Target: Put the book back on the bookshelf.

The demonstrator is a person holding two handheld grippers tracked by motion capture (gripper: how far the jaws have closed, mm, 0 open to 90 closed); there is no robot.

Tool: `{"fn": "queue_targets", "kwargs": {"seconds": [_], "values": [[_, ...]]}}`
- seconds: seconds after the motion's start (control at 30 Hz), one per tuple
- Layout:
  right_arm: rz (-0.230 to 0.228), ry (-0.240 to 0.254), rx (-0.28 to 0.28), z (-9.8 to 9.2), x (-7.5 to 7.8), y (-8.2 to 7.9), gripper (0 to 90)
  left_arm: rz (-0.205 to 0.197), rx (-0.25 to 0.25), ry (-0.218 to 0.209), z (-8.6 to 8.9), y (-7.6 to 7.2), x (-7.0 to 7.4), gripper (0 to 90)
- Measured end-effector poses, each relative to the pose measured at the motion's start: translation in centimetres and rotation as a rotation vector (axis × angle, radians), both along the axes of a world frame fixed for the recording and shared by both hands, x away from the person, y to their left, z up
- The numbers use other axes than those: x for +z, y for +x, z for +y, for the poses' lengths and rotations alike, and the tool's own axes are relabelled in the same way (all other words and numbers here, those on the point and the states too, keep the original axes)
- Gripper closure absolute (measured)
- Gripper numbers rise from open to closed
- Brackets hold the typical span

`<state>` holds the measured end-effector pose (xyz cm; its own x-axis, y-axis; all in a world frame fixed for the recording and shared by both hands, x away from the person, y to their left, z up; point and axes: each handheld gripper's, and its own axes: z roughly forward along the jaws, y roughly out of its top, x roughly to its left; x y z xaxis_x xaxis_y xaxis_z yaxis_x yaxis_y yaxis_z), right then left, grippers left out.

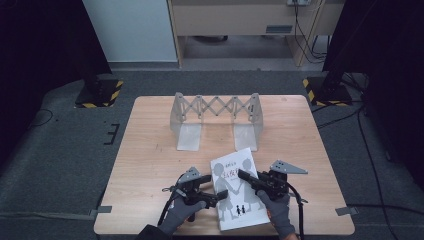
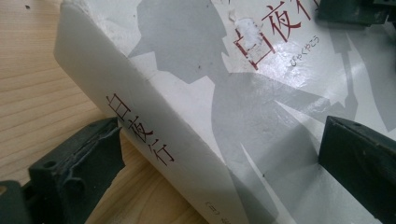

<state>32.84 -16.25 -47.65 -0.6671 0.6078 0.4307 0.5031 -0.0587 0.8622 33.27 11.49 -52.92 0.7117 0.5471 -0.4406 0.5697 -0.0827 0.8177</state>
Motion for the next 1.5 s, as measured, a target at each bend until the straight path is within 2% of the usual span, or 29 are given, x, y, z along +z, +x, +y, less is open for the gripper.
{"fn": "queue_targets", "kwargs": {"seconds": [0.03,0.07,0.13,0.27,0.37,0.4,0.5,0.53,0.57,0.6,0.63,0.7,0.73,0.77,0.8,0.87,0.93,1.03,1.1,1.13,1.17,1.2,1.23,1.27,1.37,1.4,1.43,1.47,1.5], "values": [[0.000,0.000,0.000,0.0,0.0,0.0,75.6,0.000,0.000,0.000,0.0,0.0,0.0,0.0],[0.000,0.001,0.001,-0.1,0.0,0.0,75.5,0.028,-0.010,-0.019,0.1,0.3,-0.2,0.0],[-0.005,0.000,0.005,-0.1,0.1,0.0,75.6,0.057,-0.024,-0.042,0.2,0.5,-0.4,0.0],[-0.018,0.002,0.025,-0.1,0.2,0.0,75.6,0.077,-0.060,-0.077,0.3,0.8,-0.7,0.0],[-0.018,0.008,0.044,-0.2,0.3,0.1,75.5,0.078,-0.076,-0.086,0.3,0.8,-0.7,0.0],[-0.013,0.006,0.046,-0.2,0.3,0.1,75.2,0.089,-0.094,-0.096,0.3,1.0,-0.9,0.0],[0.006,-0.005,0.042,-0.2,0.0,0.4,73.6,0.106,-0.089,-0.096,0.3,1.1,-1.0,0.8],[0.021,-0.012,0.040,-0.3,-0.1,0.6,72.2,0.128,-0.088,-0.088,0.3,1.1,-1.1,1.6],[0.027,-0.034,0.032,-0.3,-0.3,0.7,70.4,0.152,-0.085,-0.086,0.4,1.2,-1.2,2.7],[0.038,-0.055,0.027,-0.3,-0.5,0.8,68.8,0.163,-0.084,-0.086,0.4,1.2,-1.3,4.2],[0.038,-0.055,0.027,-0.3,-0.5,0.8,68.8,0.163,-0.084,-0.086,0.4,1.2,-1.3,5.2],[0.047,-0.113,0.017,-0.2,-0.8,1.0,61.4,0.182,-0.070,-0.083,0.6,1.3,-1.5,8.0],[0.048,-0.136,0.008,-0.1,-0.9,1.1,59.4,0.184,-0.066,-0.080,0.5,1.3,-1.5,9.1],[0.048,-0.136,0.008,-0.1,-0.9,1.1,59.4,0.184,-0.066,-0.080,0.5,1.3,-1.5,9.3],[0.039,-0.174,-0.003,0.0,-1.1,1.2,53.1,0.176,-0.062,-0.071,0.4,1.2,-1.5,9.6],[0.029,-0.186,-0.006,0.1,-1.2,1.1,51.1,0.175,-0.061,-0.068,0.4,1.2,-1.5,9.8],[0.013,-0.221,-0.026,0.5,-1.7,1.2,41.2,0.181,-0.059,-0.054,0.3,1.1,-1.5,10.7],[0.014,-0.240,-0.024,0.5,-2.1,1.4,35.7,0.193,-0.052,-0.052,0.3,1.2,-1.6,11.0],[0.004,-0.273,-0.062,0.6,-2.3,1.4,29.6,0.209,-0.049,-0.050,0.2,1.3,-1.8,11.0],[-0.013,-0.294,-0.099,0.6,-2.5,1.3,25.8,0.206,-0.046,-0.043,0.1,1.3,-1.8,11.4],[-0.013,-0.294,-0.099,0.6,-2.5,1.3,25.8,0.206,-0.046,-0.043,0.1,1.3,-1.8,11.6],[-0.044,-0.329,-0.161,0.5,-2.6,1.3,24.6,0.199,-0.044,-0.035,0.1,1.3,-1.8,11.9],[-0.044,-0.329,-0.161,0.5,-2.6,1.3,24.6,0.197,-0.043,-0.033,0.1,1.3,-1.8,11.9],[-0.042,-0.345,-0.188,0.3,-2.8,1.3,24.6,0.193,-0.041,-0.021,0.0,1.2,-1.7,12.4],[0.002,-0.355,-0.191,0.0,-3.1,1.5,25.7,0.180,-0.032,0.001,-0.1,1.1,-1.6,13.8],[0.002,-0.355,-0.191,0.0,-3.1,1.5,25.7,0.180,-0.032,0.001,-0.1,1.1,-1.6,13.9],[0.005,-0.395,-0.196,0.0,-3.3,1.6,25.6,0.186,-0.025,-0.003,-0.2,1.1,-1.6,13.9],[0.036,-0.380,-0.182,-0.3,-3.4,1.7,25.1,0.185,-0.027,-0.002,-0.2,1.1,-1.6,13.9],[0.036,-0.380,-0.182,-0.3,-3.4,1.7,25.1,0.185,-0.027,-0.002,-0.2,1.1,-1.6,13.9]]}}
